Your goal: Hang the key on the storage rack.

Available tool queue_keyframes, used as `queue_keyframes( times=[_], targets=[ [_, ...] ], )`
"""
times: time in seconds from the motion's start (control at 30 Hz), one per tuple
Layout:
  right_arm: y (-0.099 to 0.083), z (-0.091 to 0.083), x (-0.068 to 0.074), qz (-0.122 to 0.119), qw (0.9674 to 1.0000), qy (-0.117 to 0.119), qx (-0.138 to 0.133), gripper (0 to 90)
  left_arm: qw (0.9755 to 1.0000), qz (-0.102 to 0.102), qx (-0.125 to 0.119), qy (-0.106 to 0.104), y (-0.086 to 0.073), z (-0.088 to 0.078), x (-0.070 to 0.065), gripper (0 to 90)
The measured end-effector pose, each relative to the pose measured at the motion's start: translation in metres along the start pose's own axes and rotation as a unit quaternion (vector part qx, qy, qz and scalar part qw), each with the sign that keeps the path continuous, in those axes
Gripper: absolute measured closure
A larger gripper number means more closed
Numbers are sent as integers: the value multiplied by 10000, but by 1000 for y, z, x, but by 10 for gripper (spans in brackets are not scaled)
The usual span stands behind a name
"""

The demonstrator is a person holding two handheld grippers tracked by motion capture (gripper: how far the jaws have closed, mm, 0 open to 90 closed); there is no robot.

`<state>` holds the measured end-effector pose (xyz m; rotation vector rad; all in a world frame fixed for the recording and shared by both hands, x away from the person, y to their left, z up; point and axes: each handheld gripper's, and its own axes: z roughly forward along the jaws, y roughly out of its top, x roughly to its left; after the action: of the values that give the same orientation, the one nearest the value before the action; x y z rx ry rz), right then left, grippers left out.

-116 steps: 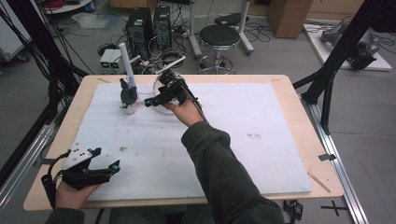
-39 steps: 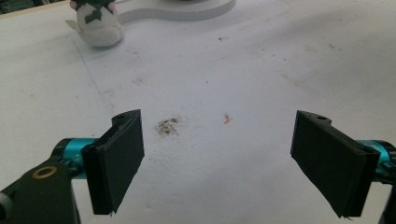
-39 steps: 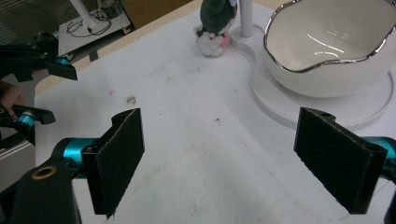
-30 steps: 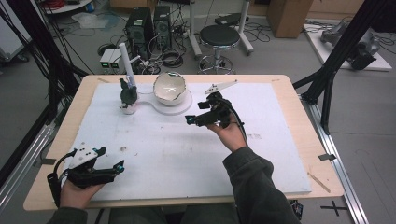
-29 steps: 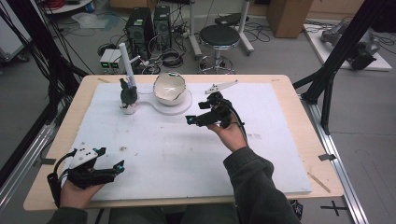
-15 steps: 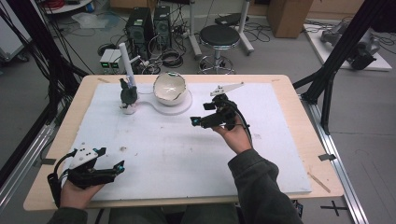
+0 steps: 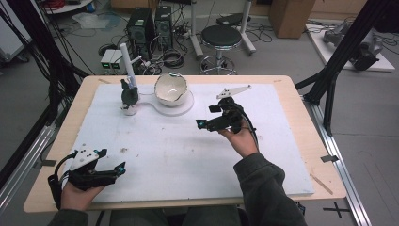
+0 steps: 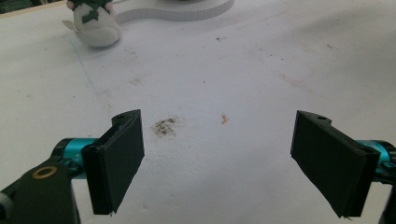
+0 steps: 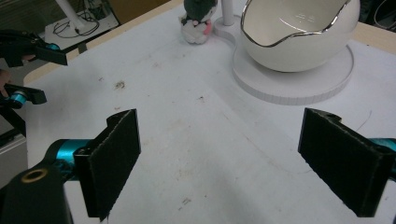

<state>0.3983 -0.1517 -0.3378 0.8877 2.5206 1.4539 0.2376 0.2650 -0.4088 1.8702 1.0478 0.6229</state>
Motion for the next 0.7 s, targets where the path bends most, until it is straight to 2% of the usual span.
queue_keyframes(
  times=[0.7],
  targets=[
    [-18,-15,-8,65,9999,-120,-63,120,10000,5,4,-6,0,0,-1,177]
  ],
)
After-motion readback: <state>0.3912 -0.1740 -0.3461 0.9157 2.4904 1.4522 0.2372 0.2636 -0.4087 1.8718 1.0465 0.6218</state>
